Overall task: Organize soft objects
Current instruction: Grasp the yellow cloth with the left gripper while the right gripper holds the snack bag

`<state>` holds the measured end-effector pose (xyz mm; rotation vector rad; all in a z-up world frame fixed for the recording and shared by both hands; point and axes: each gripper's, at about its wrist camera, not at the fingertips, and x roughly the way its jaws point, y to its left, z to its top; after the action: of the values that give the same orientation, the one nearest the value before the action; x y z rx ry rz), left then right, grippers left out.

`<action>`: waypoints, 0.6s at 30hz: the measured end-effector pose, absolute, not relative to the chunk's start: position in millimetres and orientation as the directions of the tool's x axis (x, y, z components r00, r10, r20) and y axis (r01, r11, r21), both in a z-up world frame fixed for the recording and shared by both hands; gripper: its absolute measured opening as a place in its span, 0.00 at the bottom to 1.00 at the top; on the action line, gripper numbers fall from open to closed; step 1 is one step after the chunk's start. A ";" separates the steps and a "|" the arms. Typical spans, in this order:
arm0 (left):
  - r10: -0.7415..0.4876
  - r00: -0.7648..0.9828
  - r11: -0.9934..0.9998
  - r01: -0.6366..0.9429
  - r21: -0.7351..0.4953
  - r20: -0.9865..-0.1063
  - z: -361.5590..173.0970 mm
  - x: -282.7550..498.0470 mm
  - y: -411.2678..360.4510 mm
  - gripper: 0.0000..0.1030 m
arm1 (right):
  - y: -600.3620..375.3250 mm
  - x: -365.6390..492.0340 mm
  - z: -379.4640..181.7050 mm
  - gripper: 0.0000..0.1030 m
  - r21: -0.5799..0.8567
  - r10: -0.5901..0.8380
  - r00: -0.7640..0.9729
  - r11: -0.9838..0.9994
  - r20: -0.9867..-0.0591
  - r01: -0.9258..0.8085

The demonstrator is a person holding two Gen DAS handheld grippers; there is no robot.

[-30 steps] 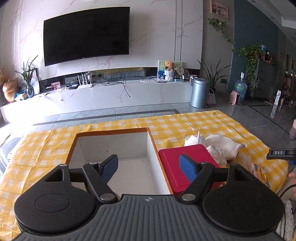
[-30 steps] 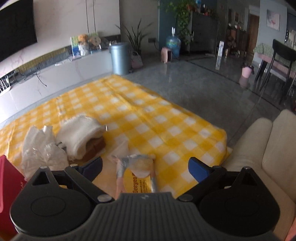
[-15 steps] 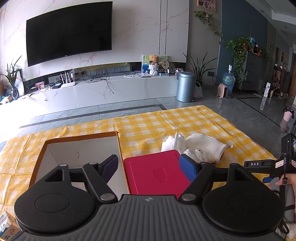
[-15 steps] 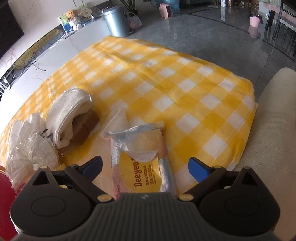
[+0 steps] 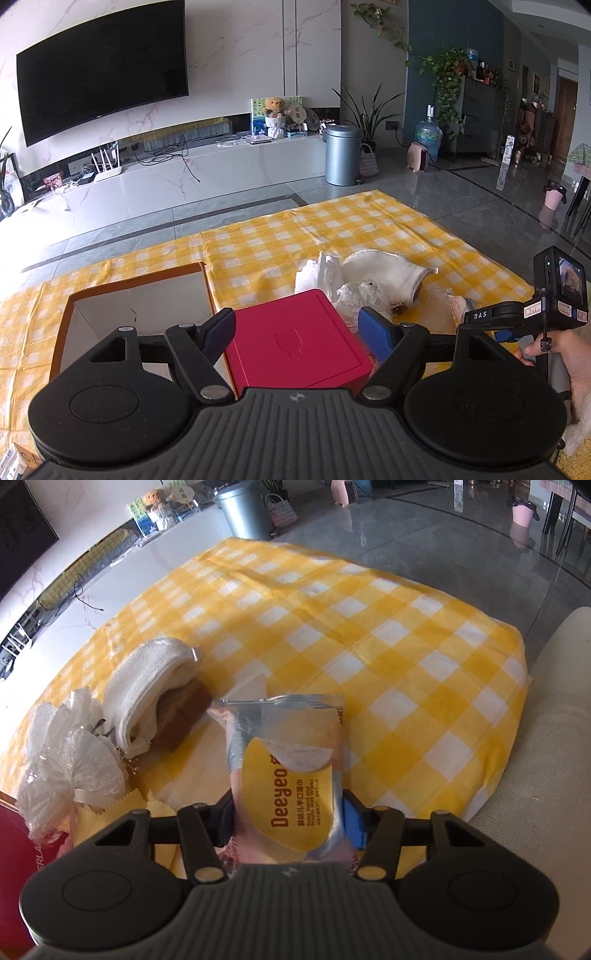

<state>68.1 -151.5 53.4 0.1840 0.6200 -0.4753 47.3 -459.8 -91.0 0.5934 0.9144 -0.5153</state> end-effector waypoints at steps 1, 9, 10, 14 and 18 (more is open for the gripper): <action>-0.373 0.708 0.872 0.489 0.034 -0.600 53.8 67.8 -155.0 0.86 | -458.9 43.5 -86.3 0.55 0.263 -0.165 0.534 0.728 -0.829 0.633; -0.421 0.627 0.716 0.673 0.184 -0.655 51.0 70.0 -208.2 0.86 | -462.4 27.5 -70.1 0.55 0.365 -0.150 0.629 0.704 -0.763 0.609; -0.438 0.604 0.689 0.701 0.184 -0.666 48.9 72.7 -217.7 0.86 | -463.2 27.8 -71.7 0.55 0.368 -0.144 0.626 0.701 -0.766 0.611; -0.430 0.503 0.622 0.767 0.158 -0.750 31.8 91.6 -257.3 0.86 | -468.4 28.2 -75.4 0.55 0.386 -0.127 0.629 0.691 -0.767 0.611; -0.360 0.435 0.589 0.792 0.160 -0.826 2.8 105.2 -290.1 0.82 | -472.2 24.7 -76.9 0.55 0.410 -0.115 0.647 0.687 -0.753 0.600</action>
<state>105.2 -290.1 2.8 0.5920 0.8396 -0.7715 24.7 -472.2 -76.9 0.7047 0.7653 -0.4471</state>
